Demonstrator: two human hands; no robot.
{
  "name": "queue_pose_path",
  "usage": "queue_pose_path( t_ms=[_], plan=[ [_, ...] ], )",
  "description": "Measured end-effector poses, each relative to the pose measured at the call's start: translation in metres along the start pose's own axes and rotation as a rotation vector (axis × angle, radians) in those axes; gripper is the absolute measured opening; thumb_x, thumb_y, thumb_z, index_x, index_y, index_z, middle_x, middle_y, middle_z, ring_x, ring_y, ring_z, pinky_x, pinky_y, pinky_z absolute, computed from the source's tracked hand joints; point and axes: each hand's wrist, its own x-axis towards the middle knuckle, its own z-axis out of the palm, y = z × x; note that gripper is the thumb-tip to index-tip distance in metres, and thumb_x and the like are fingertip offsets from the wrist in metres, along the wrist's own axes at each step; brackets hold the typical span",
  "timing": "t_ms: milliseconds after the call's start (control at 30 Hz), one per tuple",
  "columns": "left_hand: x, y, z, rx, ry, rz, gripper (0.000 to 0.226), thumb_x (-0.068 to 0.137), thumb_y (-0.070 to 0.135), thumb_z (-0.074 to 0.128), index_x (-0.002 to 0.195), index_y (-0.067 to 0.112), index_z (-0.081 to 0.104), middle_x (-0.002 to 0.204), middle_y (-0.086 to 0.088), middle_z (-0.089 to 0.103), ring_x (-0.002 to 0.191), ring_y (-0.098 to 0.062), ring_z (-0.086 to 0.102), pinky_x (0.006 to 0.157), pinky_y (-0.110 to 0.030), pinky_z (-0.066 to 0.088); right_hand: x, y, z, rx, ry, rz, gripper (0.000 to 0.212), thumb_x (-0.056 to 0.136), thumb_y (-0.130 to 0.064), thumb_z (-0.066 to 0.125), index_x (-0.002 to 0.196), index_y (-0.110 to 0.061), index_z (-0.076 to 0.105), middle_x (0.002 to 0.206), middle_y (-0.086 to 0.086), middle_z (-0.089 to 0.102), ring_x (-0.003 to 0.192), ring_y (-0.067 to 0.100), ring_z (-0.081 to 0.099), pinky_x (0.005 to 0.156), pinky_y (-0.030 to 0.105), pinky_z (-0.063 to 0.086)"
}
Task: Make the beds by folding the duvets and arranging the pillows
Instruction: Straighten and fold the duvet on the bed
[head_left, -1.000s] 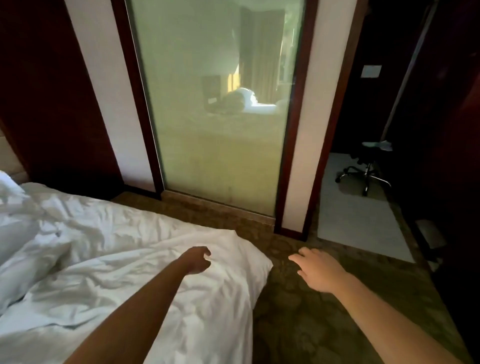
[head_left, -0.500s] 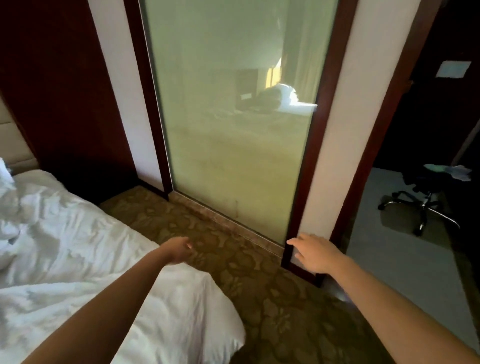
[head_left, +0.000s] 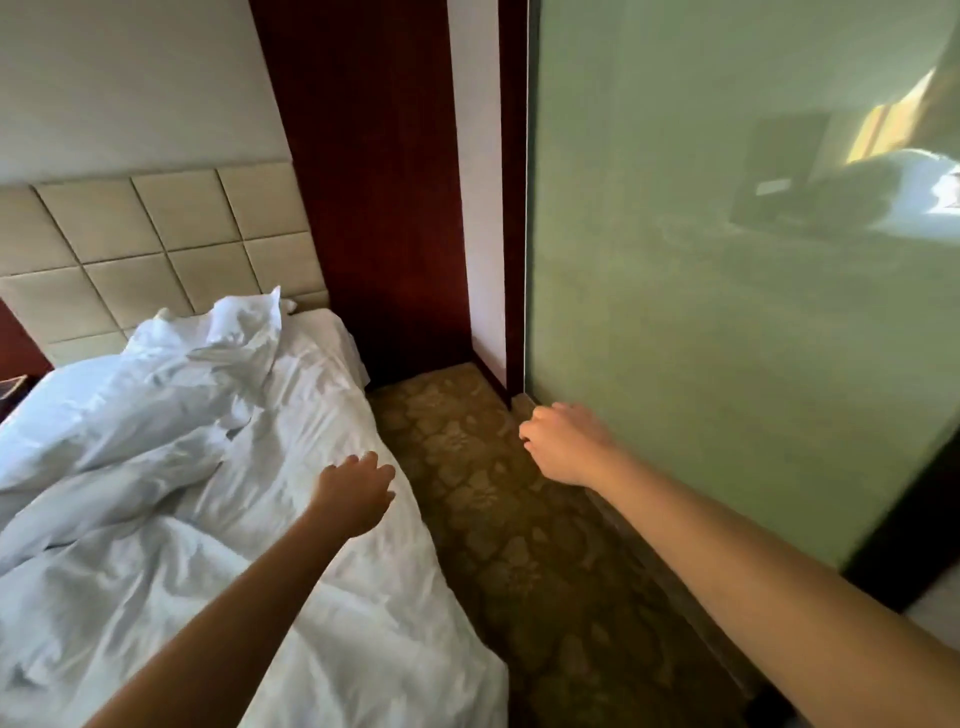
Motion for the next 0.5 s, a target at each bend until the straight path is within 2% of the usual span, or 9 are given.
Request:
queue_pose_path(
  t_ms=[100, 167, 333, 500],
  plan=[
    [0.076, 0.022, -0.026, -0.072, 0.104, -0.072, 0.037, 0.099, 0.041, 0.035, 0.127, 0.022, 0.05, 0.13, -0.002, 0.044, 0.12, -0.021, 0.047, 0.095, -0.034, 0.043, 0.046, 0.076, -0.003, -0.057, 0.031, -0.021, 0.03, 0.098, -0.022, 0.037, 0.118, -0.014, 0.058, 0.119, 0.008, 0.055, 0.11, 0.029, 0.052, 0.087, 0.036, 0.042],
    [0.12, 0.045, -0.046, -0.153, 0.113, -0.076, 0.035, 0.099, 0.04, 0.035, 0.123, 0.021, 0.052, 0.128, -0.002, 0.045, 0.118, -0.02, 0.047, 0.096, -0.034, 0.044, 0.07, 0.128, -0.01, -0.037, 0.041, 0.003, 0.03, 0.097, -0.023, 0.037, 0.115, -0.014, 0.06, 0.114, 0.009, 0.056, 0.109, 0.03, 0.053, 0.087, 0.036, 0.044],
    [0.235, 0.08, -0.077, -0.175, 0.14, -0.075, 0.036, 0.1, 0.039, 0.032, 0.124, 0.021, 0.052, 0.131, -0.002, 0.044, 0.12, -0.019, 0.045, 0.097, -0.034, 0.043, 0.157, 0.235, 0.005, -0.005, 0.025, 0.075, 0.029, 0.097, -0.022, 0.038, 0.111, -0.012, 0.062, 0.111, 0.01, 0.058, 0.109, 0.029, 0.052, 0.089, 0.037, 0.045],
    [0.329, 0.059, -0.072, -0.226, 0.1, -0.269, 0.036, 0.099, 0.04, 0.033, 0.122, 0.021, 0.054, 0.126, -0.001, 0.046, 0.12, -0.02, 0.046, 0.096, -0.035, 0.042, 0.286, 0.285, 0.039, -0.012, -0.023, -0.09, 0.032, 0.099, -0.025, 0.035, 0.116, -0.015, 0.06, 0.118, 0.009, 0.054, 0.114, 0.029, 0.049, 0.091, 0.036, 0.044]
  ],
)
